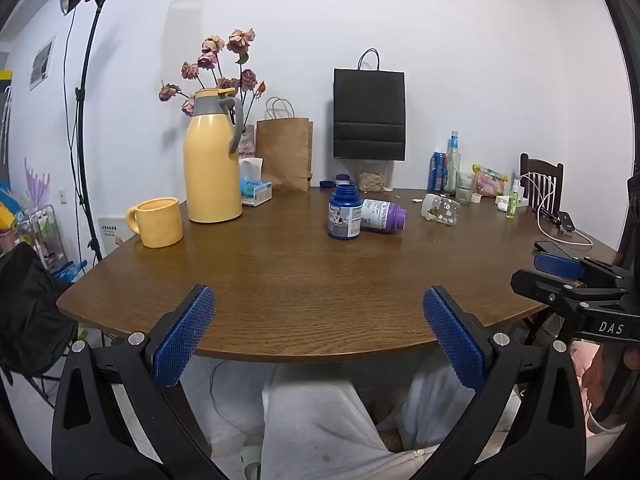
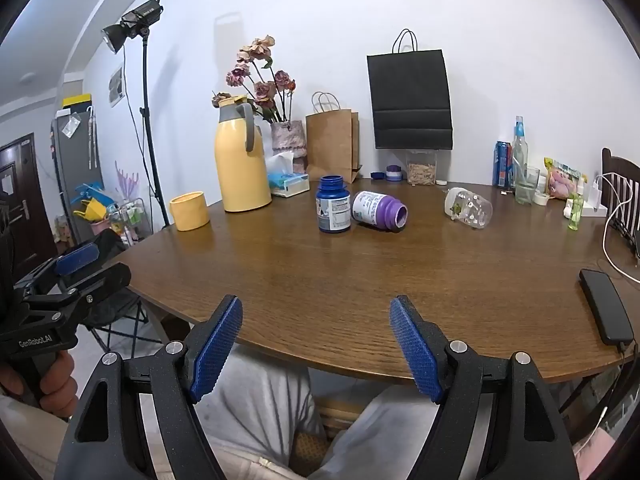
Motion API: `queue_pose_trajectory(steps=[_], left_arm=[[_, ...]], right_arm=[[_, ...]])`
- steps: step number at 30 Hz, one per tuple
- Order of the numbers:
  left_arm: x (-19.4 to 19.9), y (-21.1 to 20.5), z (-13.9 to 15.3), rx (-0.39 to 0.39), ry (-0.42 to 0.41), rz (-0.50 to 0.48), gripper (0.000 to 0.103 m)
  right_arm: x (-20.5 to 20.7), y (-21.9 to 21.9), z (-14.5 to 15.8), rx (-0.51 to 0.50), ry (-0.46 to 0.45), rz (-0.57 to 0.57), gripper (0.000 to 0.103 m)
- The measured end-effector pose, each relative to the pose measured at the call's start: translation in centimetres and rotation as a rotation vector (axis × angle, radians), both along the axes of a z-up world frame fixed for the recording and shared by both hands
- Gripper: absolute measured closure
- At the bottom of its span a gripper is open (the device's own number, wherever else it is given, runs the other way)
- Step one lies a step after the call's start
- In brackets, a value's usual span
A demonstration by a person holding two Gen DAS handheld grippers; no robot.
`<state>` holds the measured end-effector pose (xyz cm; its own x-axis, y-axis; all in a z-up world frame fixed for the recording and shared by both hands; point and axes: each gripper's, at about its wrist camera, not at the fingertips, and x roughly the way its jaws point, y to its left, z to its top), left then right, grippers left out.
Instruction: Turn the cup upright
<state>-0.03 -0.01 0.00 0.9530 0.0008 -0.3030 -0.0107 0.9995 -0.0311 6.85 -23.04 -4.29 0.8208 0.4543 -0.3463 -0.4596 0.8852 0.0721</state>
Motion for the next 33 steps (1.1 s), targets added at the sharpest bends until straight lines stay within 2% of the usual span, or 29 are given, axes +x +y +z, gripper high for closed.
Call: queue_pose_trajectory(steps=[33], left_arm=[[-0.01, 0.04, -0.3, 0.006, -0.003, 0.002, 0.0]], right_arm=[[-0.3, 0.16, 0.01, -0.015, 0.0, -0.006, 0.022]])
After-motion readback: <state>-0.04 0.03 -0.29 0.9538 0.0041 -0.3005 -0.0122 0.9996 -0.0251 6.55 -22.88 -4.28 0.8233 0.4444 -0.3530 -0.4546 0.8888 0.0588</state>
